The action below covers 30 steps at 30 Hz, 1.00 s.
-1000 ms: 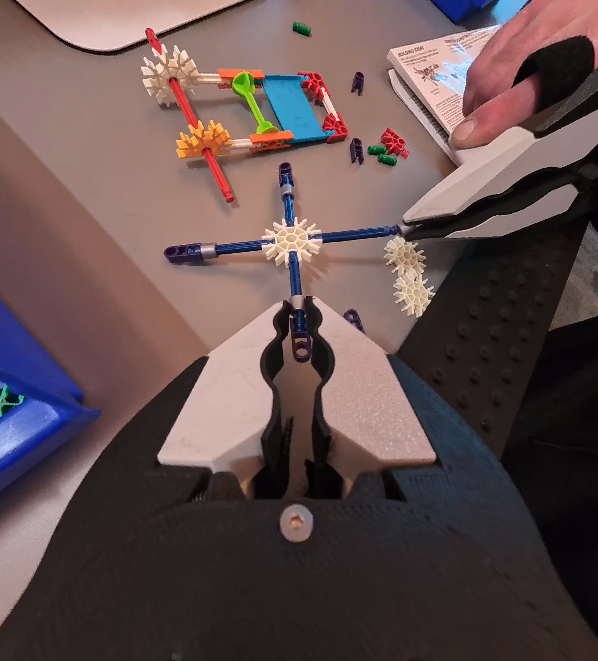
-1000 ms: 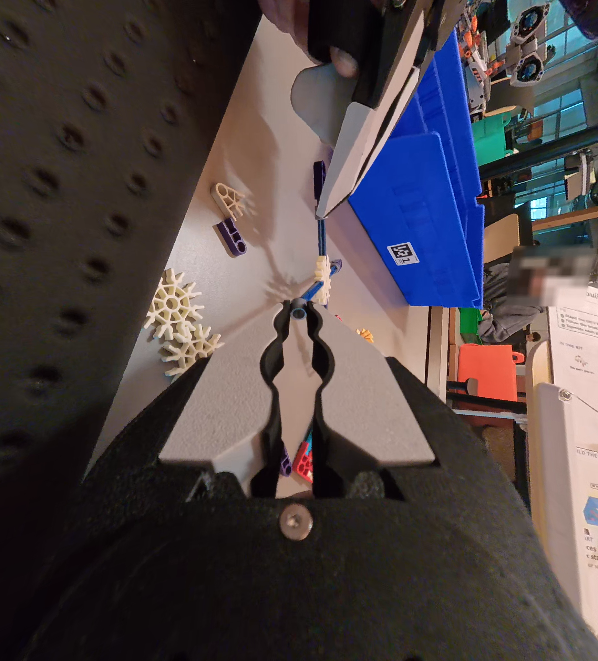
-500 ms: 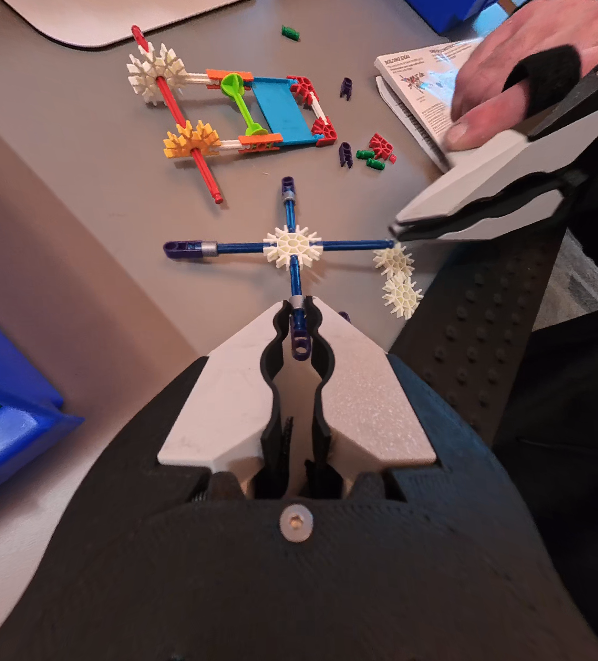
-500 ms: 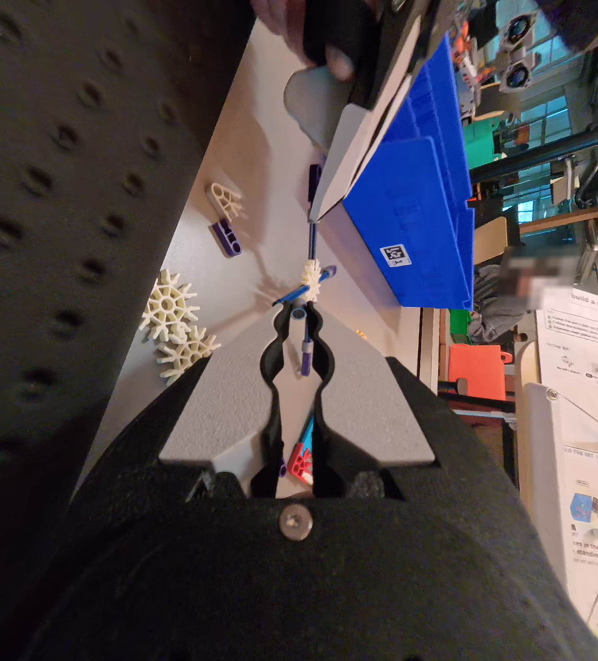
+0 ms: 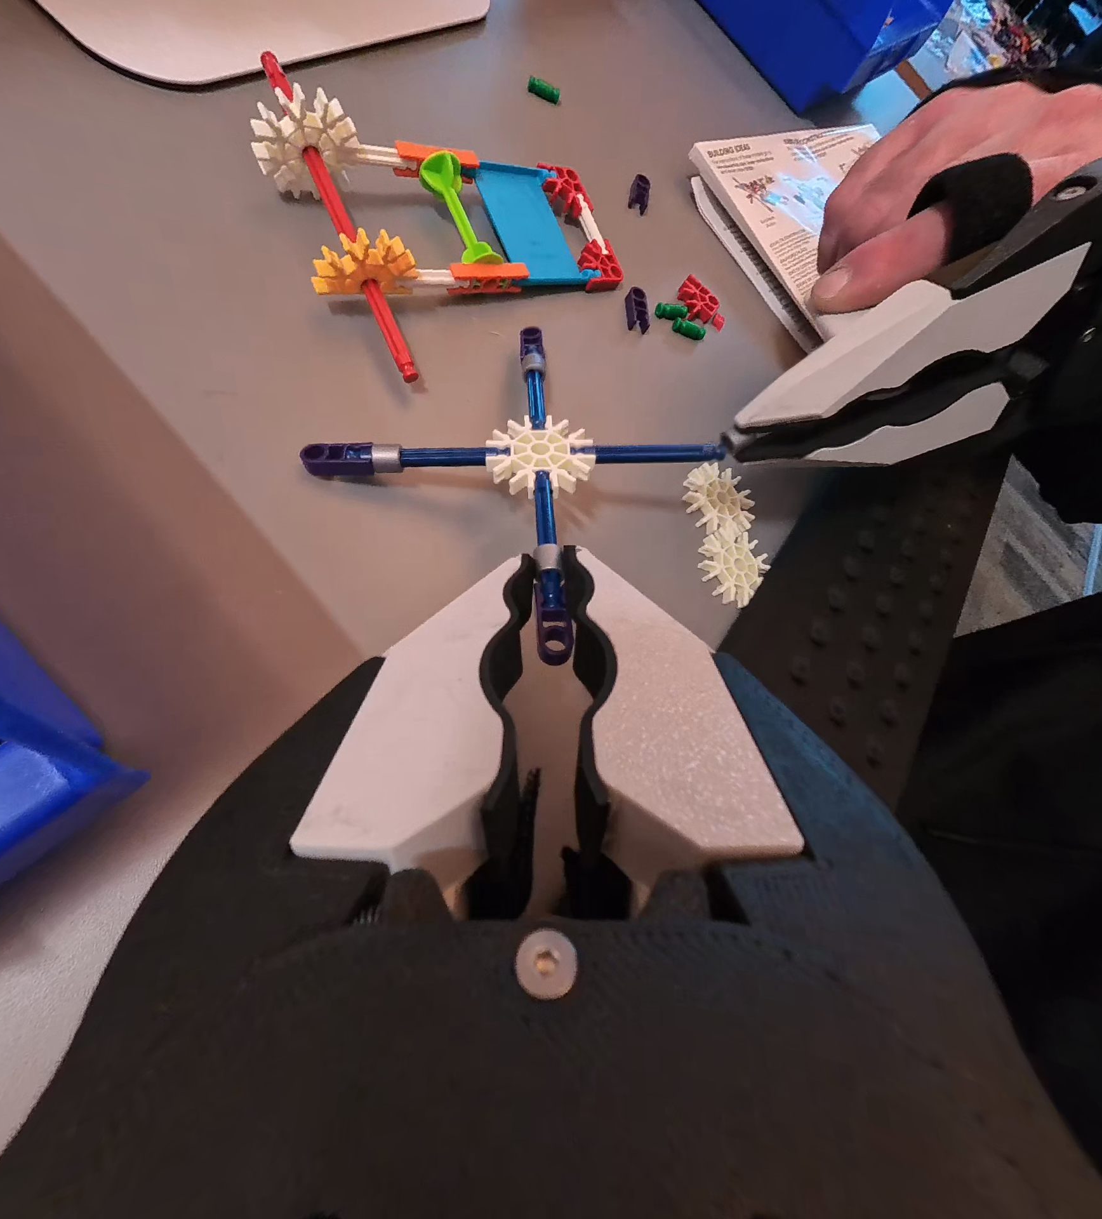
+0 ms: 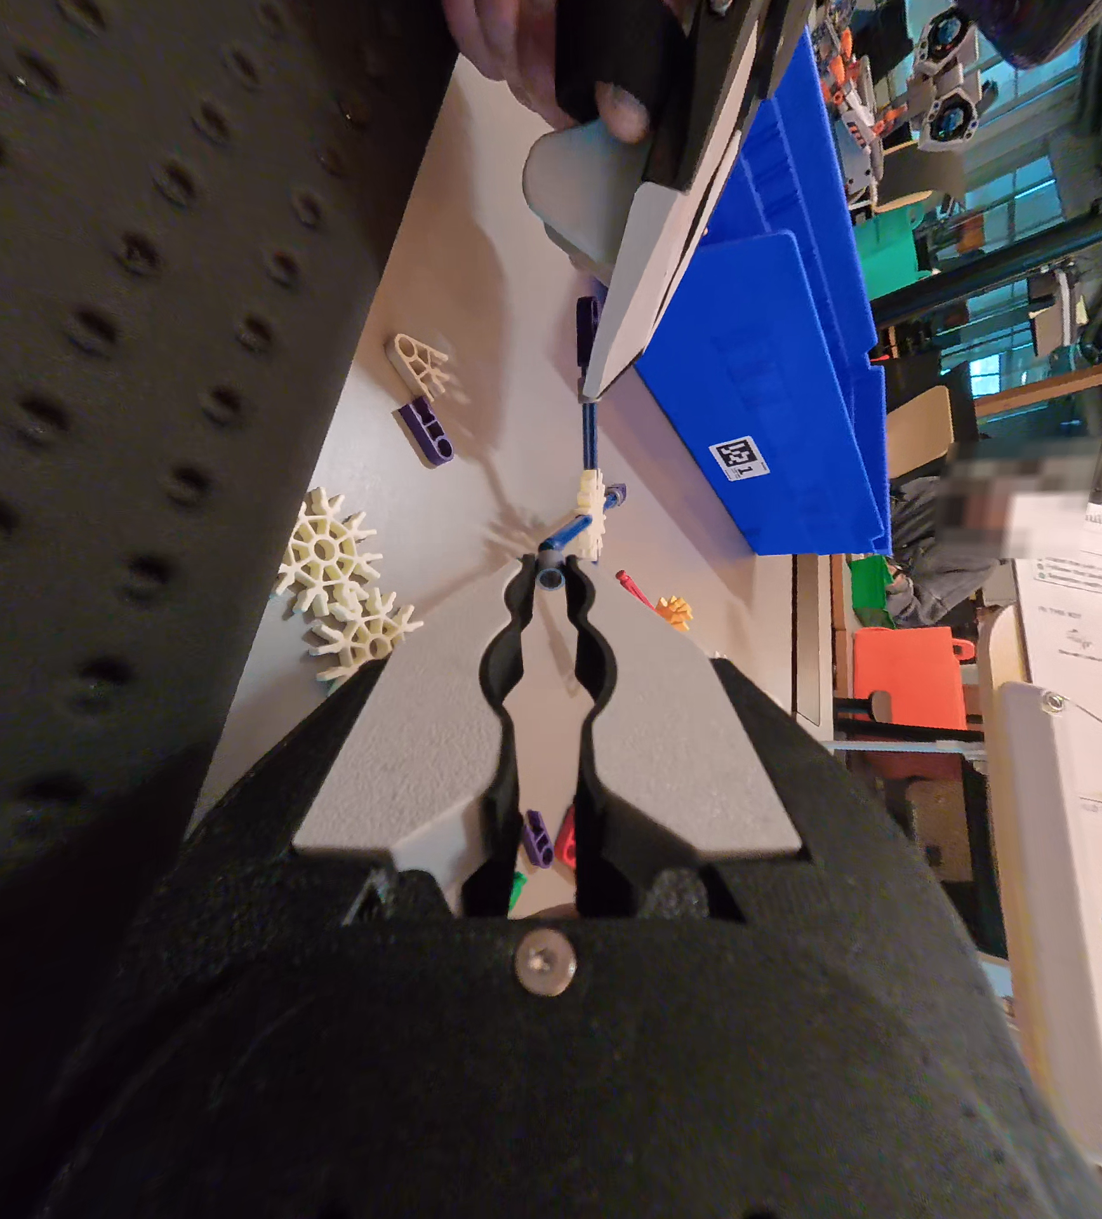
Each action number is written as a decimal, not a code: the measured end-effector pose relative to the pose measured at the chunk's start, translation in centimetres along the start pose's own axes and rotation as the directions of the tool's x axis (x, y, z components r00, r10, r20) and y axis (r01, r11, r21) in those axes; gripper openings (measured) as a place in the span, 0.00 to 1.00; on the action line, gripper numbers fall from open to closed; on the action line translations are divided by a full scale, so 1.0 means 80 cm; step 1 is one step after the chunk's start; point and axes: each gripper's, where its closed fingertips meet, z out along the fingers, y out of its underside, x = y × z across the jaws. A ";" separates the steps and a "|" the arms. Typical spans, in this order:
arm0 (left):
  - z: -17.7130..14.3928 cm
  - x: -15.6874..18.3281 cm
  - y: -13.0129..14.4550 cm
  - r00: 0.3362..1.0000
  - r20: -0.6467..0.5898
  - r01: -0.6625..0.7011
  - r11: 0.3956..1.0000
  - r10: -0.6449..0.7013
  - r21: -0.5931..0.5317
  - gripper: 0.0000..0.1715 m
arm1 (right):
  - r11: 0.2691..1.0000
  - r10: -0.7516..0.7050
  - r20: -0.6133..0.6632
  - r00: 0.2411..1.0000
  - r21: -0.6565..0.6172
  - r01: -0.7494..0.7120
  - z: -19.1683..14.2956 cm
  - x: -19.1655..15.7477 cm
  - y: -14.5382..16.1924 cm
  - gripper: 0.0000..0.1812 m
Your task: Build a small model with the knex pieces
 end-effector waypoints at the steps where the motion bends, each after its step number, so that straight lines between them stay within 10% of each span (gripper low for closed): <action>1: 0.000 0.001 0.000 1.000 -0.005 0.003 1.000 -0.003 0.001 0.04 | 1.000 0.006 0.002 1.000 0.007 -0.006 -0.001 0.000 -0.001 0.04; 24: 0.000 0.005 -0.001 1.000 -0.006 0.003 1.000 -0.003 0.016 0.04 | 0.994 -0.010 -0.125 0.992 -0.107 -0.003 0.012 0.019 0.014 0.04; 30: 0.006 0.017 0.003 0.997 -0.008 -0.080 0.997 0.080 -0.010 0.04 | 0.972 0.219 -0.088 0.972 -0.070 -0.226 0.020 0.022 0.018 0.04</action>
